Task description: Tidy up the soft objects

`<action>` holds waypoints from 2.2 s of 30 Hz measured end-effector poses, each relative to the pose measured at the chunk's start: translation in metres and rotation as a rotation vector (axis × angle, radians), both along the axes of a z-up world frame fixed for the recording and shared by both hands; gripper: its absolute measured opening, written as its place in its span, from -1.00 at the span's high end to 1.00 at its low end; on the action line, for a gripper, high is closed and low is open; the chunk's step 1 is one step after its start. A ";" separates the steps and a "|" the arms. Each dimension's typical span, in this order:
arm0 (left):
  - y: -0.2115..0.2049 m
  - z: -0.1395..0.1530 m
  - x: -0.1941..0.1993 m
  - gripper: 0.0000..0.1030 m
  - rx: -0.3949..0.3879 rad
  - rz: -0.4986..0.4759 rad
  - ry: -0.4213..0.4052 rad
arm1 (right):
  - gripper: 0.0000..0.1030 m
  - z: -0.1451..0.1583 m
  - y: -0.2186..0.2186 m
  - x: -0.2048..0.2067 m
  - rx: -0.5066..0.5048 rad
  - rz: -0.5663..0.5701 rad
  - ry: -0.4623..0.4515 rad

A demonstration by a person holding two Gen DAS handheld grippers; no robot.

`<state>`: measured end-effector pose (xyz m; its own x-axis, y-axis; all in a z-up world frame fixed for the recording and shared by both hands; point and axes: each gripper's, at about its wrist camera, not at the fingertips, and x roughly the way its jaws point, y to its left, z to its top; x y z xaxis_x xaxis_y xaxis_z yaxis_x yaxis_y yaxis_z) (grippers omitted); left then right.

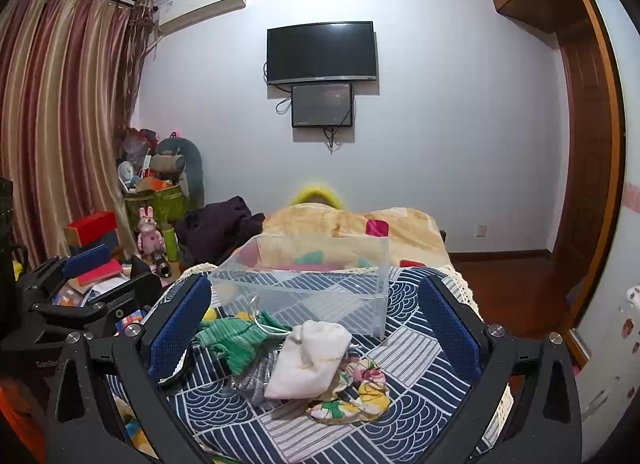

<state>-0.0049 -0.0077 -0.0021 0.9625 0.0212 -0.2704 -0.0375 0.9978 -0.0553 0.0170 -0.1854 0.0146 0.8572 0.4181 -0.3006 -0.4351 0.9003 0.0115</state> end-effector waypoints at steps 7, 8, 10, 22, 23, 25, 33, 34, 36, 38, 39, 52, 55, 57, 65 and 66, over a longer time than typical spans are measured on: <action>0.000 0.001 0.000 -1.00 0.001 0.001 -0.002 | -1.00 0.000 0.000 0.000 0.005 0.005 -0.005; -0.001 0.001 0.000 -1.00 -0.001 0.000 -0.002 | -1.00 -0.001 0.000 0.000 0.006 0.008 -0.005; -0.001 0.001 -0.001 -1.00 -0.001 0.000 -0.002 | -1.00 -0.001 0.000 -0.001 0.007 0.012 -0.006; -0.001 0.008 -0.005 -1.00 0.001 -0.006 -0.017 | -1.00 0.000 0.001 -0.001 0.010 0.024 -0.017; -0.001 0.008 -0.004 -1.00 -0.001 -0.007 -0.015 | -1.00 -0.001 0.001 -0.001 0.010 0.020 -0.017; 0.000 0.007 -0.005 -1.00 -0.002 -0.010 -0.006 | -1.00 -0.002 0.001 0.000 0.008 0.009 -0.010; 0.027 -0.021 0.009 -1.00 -0.030 0.024 0.132 | -1.00 -0.025 -0.003 0.012 -0.032 -0.003 0.071; 0.032 -0.025 0.011 -0.99 -0.040 0.027 0.147 | -1.00 -0.032 -0.002 0.015 -0.052 -0.002 0.089; 0.040 -0.035 0.014 -0.86 -0.057 0.033 0.183 | -0.99 -0.044 -0.002 0.020 -0.086 -0.002 0.123; 0.048 -0.048 0.020 -0.58 -0.071 0.033 0.235 | -0.99 -0.053 -0.003 0.023 -0.101 0.000 0.158; 0.052 -0.056 0.023 -0.53 -0.075 0.037 0.267 | -0.94 -0.055 -0.004 0.024 -0.101 0.001 0.169; 0.090 -0.120 0.059 0.05 -0.107 0.040 0.458 | -0.17 -0.083 0.013 0.061 -0.095 0.048 0.362; 0.091 -0.129 0.064 0.13 -0.113 0.031 0.474 | 0.00 -0.089 0.015 0.069 -0.083 0.057 0.401; 0.090 -0.130 0.063 0.18 -0.115 0.028 0.462 | 0.30 -0.093 0.016 0.073 -0.073 0.059 0.417; 0.088 -0.117 0.049 0.62 -0.128 0.027 0.399 | 0.79 -0.095 0.014 0.069 -0.073 0.071 0.419; 0.087 -0.114 0.047 0.64 -0.128 0.028 0.391 | 0.81 -0.093 0.012 0.069 -0.069 0.069 0.414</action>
<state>0.0424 0.0797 -0.1163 0.7862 -0.0121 -0.6179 -0.1069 0.9821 -0.1553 0.0864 -0.1738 -0.0788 0.6285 0.4372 -0.6434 -0.4660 0.8739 0.1386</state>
